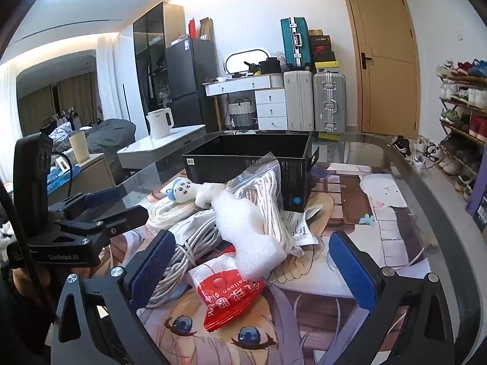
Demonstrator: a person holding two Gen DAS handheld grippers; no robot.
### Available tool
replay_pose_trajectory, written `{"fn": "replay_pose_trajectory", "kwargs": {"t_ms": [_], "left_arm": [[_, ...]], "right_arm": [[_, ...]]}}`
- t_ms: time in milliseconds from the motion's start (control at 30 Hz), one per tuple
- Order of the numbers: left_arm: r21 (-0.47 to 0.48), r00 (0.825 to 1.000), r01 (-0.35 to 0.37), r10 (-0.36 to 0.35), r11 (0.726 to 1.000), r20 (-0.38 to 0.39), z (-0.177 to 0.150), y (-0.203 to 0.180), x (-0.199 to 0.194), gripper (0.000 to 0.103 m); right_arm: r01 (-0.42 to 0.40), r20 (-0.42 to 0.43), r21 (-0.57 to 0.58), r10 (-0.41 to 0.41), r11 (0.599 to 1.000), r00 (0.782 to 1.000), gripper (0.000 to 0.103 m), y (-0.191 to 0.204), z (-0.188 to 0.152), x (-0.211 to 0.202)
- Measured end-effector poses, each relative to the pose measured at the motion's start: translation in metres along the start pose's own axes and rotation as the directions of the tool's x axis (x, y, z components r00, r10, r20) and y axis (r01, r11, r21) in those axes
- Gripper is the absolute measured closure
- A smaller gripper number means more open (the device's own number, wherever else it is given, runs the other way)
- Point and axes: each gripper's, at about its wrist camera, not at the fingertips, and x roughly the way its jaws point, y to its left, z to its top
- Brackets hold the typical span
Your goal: Organize soft objects
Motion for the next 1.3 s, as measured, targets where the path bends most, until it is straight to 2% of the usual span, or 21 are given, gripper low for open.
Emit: {"fn": "replay_pose_trajectory", "kwargs": {"t_ms": [67,267,1300], "left_arm": [[-0.003,1.000,0.004,-0.004,1.000,0.005,0.0000,0.0001,-0.0001,0.000],[0.000,1.000,0.001,-0.001,1.000,0.002,-0.0003,-0.0004,0.0002,0.000],[0.013,1.000,0.010,-0.011,1.000,0.013,-0.0026,-0.0052,-0.0011,0.000]], "right_arm": [[0.023,0.006,-0.039,-0.023,0.999,1.000,0.001,0.0004,-0.0004,-0.0012],[0.030,-0.009,-0.034,-0.030,0.999,1.000,0.001,0.0019,-0.0012,0.0011],[0.016,0.017,-0.019,-0.015,1.000,1.000,0.001,-0.0010,-0.0028,-0.0039]]}}
